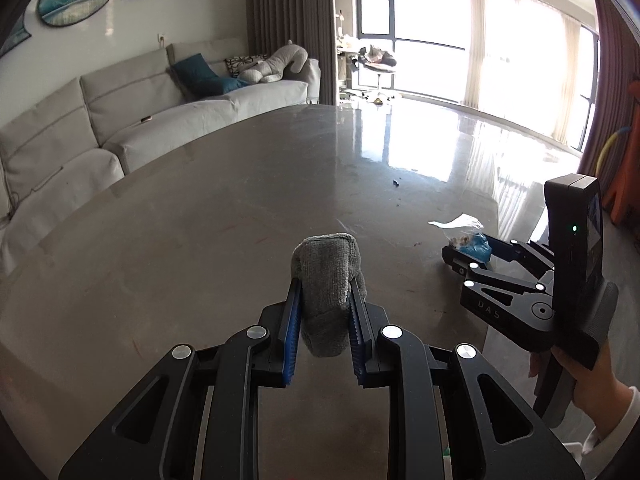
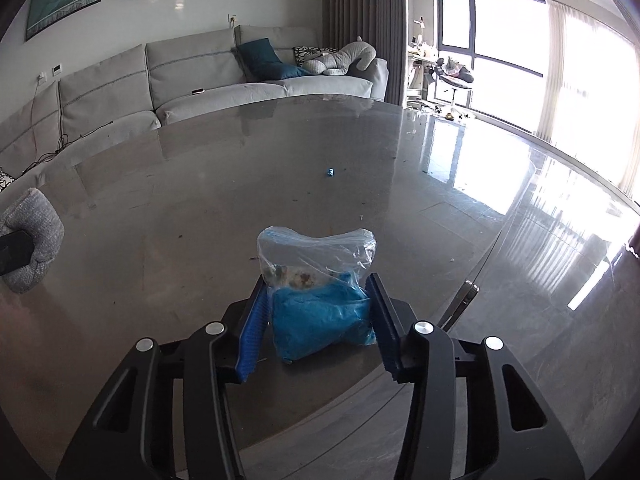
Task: Collect trash
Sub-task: 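Grasp the grey sock with the left tool while the right tool grasps the blue-filled clear bag, then carry the grey sock and blue-filled bag over the bin with both tools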
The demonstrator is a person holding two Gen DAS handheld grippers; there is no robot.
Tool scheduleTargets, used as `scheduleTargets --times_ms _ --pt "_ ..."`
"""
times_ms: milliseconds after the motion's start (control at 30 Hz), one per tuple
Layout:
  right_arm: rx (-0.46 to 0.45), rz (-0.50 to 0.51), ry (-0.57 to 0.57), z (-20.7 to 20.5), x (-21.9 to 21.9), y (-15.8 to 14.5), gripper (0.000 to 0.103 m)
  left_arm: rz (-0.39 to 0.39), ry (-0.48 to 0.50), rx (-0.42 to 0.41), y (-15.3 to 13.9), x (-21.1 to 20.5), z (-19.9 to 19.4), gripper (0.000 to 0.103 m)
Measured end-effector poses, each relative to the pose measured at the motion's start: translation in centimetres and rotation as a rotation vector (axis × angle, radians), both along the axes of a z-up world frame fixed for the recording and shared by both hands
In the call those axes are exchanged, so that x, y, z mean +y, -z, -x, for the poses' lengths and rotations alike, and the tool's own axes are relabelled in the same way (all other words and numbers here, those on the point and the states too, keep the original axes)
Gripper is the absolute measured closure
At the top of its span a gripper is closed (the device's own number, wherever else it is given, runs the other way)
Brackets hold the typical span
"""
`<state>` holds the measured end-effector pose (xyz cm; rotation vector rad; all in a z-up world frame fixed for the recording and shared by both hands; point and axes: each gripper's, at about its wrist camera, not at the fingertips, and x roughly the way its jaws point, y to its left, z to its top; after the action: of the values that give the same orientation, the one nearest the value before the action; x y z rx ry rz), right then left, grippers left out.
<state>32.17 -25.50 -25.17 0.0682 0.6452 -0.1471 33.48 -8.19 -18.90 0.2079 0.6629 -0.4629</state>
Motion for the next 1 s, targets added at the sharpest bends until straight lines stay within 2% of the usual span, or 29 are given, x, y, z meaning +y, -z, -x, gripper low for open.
scheduleTargets --times_ms 233,467,633,800,1000 --pt "0.015 0.0 -0.032 0.9 0.1 -0.7 0.06 0.006 -0.001 0.006 -0.1 0.0 -0.1 0.082" --pt "-0.023 -0.011 -0.06 2.8 1.1 -2.7 0.061 0.002 0.002 -0.007 -0.6 0.3 0.5 0.082" --pt "-0.075 0.001 -0.099 6.3 2.4 -5.6 0.061 0.027 0.019 0.002 -1.2 0.4 1.6 0.082" --pt "-0.125 -0.012 -0.102 10.7 2.6 -8.2 0.061 -0.012 0.062 -0.012 -1.4 -0.1 3.8 0.082" --pt "-0.136 -0.015 -0.099 15.1 3.1 -9.8 0.061 -0.027 0.098 -0.035 -2.0 -0.4 7.2 0.082"
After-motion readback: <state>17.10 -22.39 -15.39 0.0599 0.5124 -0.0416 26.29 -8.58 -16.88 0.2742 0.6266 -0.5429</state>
